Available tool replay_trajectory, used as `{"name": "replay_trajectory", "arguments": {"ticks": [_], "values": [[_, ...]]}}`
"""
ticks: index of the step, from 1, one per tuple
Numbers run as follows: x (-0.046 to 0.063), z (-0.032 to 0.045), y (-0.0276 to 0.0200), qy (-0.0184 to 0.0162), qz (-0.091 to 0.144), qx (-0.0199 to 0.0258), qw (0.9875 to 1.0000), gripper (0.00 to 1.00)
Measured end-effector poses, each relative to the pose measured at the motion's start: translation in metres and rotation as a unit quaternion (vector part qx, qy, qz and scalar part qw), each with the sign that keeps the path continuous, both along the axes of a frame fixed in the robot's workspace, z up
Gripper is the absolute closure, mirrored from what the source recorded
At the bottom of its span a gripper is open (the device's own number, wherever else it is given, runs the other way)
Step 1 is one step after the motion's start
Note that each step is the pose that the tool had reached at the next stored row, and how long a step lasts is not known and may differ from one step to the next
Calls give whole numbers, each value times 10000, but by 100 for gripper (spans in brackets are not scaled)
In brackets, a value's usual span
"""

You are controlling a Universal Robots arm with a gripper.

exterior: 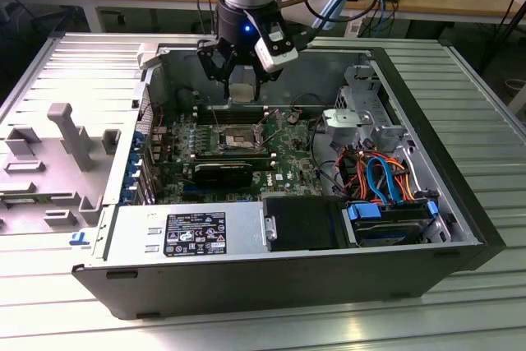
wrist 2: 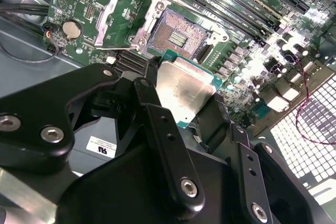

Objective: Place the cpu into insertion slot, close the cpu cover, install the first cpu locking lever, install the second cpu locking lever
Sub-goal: 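Place the cpu into insertion slot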

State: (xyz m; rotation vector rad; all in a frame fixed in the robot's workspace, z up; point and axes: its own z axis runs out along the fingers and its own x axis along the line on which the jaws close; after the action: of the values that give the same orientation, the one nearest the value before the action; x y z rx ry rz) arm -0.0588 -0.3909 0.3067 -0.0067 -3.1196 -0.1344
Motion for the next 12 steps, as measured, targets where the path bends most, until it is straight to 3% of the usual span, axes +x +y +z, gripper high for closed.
{"name": "replay_trajectory", "arguments": {"ticks": [12], "values": [[-15, -43, -31, 0, 5, 0, 10000, 46]]}}
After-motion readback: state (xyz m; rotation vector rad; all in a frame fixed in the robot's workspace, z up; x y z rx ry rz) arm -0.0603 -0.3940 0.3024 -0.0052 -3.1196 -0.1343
